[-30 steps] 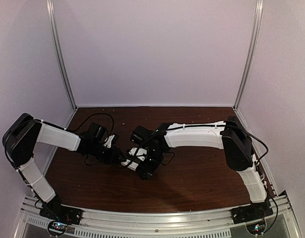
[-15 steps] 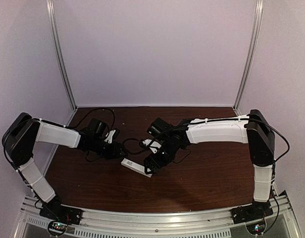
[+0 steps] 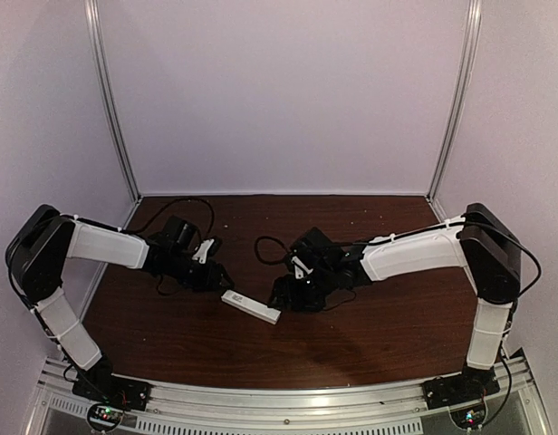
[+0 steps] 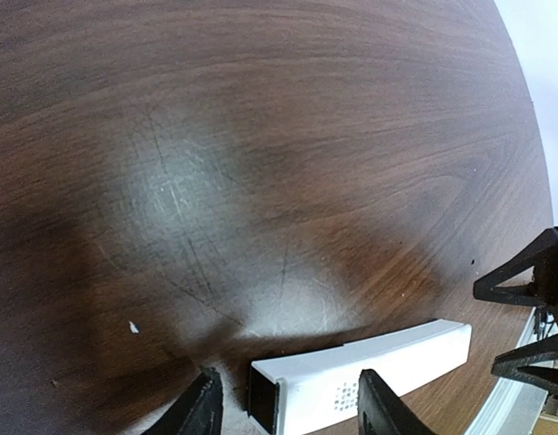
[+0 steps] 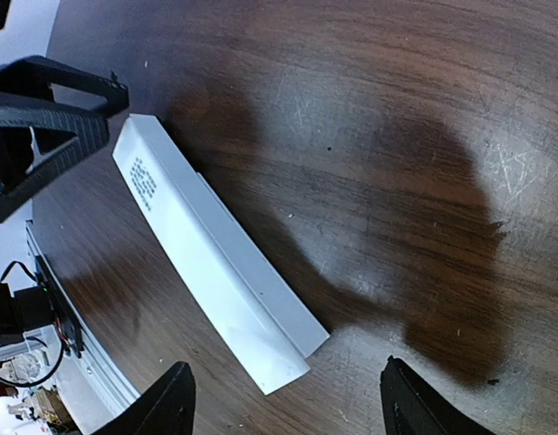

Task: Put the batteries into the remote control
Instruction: Load the battery cover onto the remote control without the battery cover, then adjust the remote control at the center of the board.

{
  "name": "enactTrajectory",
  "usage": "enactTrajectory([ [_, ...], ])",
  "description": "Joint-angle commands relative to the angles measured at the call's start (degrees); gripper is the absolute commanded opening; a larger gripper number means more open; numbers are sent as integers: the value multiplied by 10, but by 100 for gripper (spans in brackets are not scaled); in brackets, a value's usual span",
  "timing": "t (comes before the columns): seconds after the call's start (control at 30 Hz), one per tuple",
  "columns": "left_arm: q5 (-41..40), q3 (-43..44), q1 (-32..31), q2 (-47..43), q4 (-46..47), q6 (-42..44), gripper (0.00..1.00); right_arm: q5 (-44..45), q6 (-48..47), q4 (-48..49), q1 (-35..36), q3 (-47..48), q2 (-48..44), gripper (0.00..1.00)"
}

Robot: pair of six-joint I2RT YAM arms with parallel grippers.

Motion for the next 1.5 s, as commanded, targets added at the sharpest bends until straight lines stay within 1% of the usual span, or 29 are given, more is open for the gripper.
enactTrajectory([
  [0.0, 14, 21, -3, 17, -35, 32, 51, 42, 106, 91, 12, -26, -32, 71],
  [0.07, 9, 27, -3, 21, -52, 43, 51, 57, 135, 104, 22, -33, -37, 69],
  [0.27, -3, 27, -3, 26, -71, 52, 50, 90, 204, 146, 49, -63, -31, 60],
  [0.33, 0, 26, -3, 26, -70, 51, 50, 97, 226, 168, 57, -77, -34, 60],
  [0.5, 9, 24, -3, 22, -65, 51, 50, 145, 249, 153, 71, -98, -56, 60],
  [0.7, 12, 16, -3, 26, -58, 47, 50, 153, 266, 165, 74, -118, -51, 60],
  [0.83, 14, 15, -3, 31, -59, 45, 47, 148, 275, 185, 74, -117, -25, 58],
  [0.93, 19, 13, -3, 33, -58, 44, 44, 144, 284, 197, 75, -114, -9, 54],
  [1.07, 22, 9, -4, 35, -59, 42, 43, 147, 293, 201, 74, -113, 3, 50],
  [1.17, 24, 9, -4, 38, -58, 42, 42, 143, 298, 199, 75, -111, 13, 44],
  [1.23, 25, 10, -4, 40, -59, 42, 41, 144, 303, 204, 75, -114, 16, 38],
  [1.47, 31, 12, -4, 48, -58, 44, 36, 134, 311, 205, 75, -104, 39, 25],
])
